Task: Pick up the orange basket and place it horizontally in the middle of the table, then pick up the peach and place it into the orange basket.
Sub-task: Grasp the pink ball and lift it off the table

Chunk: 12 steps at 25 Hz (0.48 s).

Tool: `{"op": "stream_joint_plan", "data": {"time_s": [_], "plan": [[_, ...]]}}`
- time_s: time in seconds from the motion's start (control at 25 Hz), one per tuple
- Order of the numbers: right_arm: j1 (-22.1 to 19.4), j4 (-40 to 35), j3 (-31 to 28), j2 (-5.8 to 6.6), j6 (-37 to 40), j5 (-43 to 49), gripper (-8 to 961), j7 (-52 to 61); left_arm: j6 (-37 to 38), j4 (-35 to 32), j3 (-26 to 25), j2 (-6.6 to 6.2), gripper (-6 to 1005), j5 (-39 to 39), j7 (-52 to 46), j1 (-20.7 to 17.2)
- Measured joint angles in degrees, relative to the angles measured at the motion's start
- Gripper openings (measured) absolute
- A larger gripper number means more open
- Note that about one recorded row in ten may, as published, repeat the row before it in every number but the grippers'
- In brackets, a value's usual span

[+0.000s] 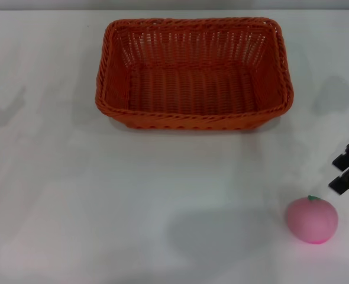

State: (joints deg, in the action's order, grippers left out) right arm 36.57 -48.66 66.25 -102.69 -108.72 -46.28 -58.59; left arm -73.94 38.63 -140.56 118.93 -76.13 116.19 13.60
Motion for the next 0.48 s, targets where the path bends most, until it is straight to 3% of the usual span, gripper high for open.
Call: {"op": "stream_joint_plan", "data": {"time_s": [0.24, 0.48], "plan": [[1.93, 0.76, 0.07, -4.73, 0.06, 6.65, 759, 1.19, -0.2, -0.19, 0.02, 0.06, 859, -0.26, 1.17, -0.7], [3.03, 2.83, 0.18, -6.63, 0.31, 9.21, 758, 2.97, -0.46, -0.22, 0.03, 0.07, 859, -0.57, 1.33, -0.97]]}}
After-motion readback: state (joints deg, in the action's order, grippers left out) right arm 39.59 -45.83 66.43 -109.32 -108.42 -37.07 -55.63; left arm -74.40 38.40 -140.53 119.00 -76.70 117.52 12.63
